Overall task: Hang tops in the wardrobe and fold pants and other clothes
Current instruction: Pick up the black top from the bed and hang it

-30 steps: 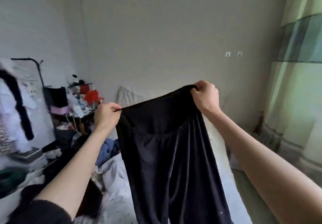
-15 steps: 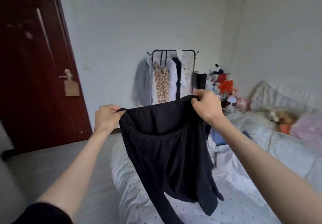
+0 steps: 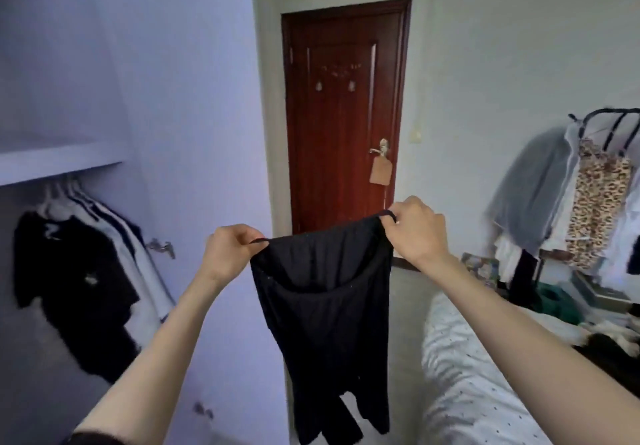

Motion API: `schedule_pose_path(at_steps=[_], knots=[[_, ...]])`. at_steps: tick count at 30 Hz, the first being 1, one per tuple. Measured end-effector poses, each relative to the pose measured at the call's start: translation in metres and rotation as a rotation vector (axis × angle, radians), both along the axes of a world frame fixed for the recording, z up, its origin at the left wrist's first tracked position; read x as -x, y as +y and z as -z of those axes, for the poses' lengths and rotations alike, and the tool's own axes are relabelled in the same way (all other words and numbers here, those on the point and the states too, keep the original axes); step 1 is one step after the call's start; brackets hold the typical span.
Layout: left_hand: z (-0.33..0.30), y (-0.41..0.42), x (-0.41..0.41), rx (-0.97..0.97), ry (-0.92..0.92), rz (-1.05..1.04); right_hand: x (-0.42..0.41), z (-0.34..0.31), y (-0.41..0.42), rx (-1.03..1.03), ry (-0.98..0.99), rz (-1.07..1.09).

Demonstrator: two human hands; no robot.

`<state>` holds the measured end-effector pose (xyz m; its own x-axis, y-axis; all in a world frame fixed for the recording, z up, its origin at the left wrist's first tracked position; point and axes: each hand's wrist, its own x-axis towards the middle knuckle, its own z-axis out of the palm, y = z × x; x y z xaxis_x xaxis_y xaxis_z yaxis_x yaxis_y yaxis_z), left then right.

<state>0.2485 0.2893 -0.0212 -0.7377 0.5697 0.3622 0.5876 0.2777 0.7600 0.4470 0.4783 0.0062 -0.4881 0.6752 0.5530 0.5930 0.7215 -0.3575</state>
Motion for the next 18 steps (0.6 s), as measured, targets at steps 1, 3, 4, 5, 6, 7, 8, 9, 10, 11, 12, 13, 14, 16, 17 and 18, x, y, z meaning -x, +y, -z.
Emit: schedule_pose_path(at_steps=[1, 3, 4, 5, 6, 7, 8, 9, 10, 11, 12, 13, 14, 16, 17, 18], knots=[[0.004, -0.020, 0.015, 0.010, 0.006, -0.049, 0.019, 0.001, -0.010, 0.025, 0.020, -0.030], [0.009, -0.063, 0.042, 0.070, 0.047, -0.169, 0.057, 0.003, -0.036, 0.099, 0.071, -0.083], [0.013, -0.078, 0.050, 0.100, 0.069, -0.229, 0.068, 0.004, -0.046, 0.119, 0.088, -0.095], [0.017, -0.097, 0.060, 0.127, 0.078, -0.300, 0.084, 0.006, -0.059, 0.128, 0.093, -0.126], [0.021, -0.114, 0.067, 0.149, 0.071, -0.370, 0.099, 0.010, -0.070, 0.127, 0.089, -0.166], [0.024, -0.132, 0.074, 0.172, 0.066, -0.445, 0.116, 0.014, -0.081, 0.114, 0.091, -0.223], [0.027, -0.142, 0.079, 0.189, 0.076, -0.498, 0.125, 0.018, -0.088, 0.105, 0.100, -0.276], [0.029, -0.154, 0.085, 0.208, 0.104, -0.558, 0.138, 0.022, -0.097, 0.101, 0.120, -0.351], [0.033, -0.174, 0.096, 0.244, 0.133, -0.621, 0.160, 0.028, -0.110, 0.120, 0.144, -0.430], [0.035, -0.184, 0.103, 0.262, 0.145, -0.659, 0.169, 0.031, -0.116, 0.131, 0.165, -0.477], [0.037, -0.201, 0.112, 0.280, 0.111, -0.714, 0.184, 0.036, -0.126, 0.162, 0.166, -0.526], [0.039, -0.215, 0.120, 0.277, 0.048, -0.762, 0.199, 0.041, -0.132, 0.191, 0.152, -0.564], [0.043, -0.228, 0.128, 0.231, -0.051, -0.790, 0.214, 0.045, -0.137, 0.215, 0.110, -0.604], [0.048, -0.247, 0.144, -0.002, -0.288, -0.779, 0.246, 0.049, -0.145, 0.256, -0.014, -0.678], [0.049, -0.252, 0.152, -0.133, -0.399, -0.770, 0.264, 0.050, -0.149, 0.261, -0.081, -0.715], [0.048, -0.256, 0.159, -0.236, -0.483, -0.767, 0.282, 0.051, -0.152, 0.255, -0.143, -0.750]])
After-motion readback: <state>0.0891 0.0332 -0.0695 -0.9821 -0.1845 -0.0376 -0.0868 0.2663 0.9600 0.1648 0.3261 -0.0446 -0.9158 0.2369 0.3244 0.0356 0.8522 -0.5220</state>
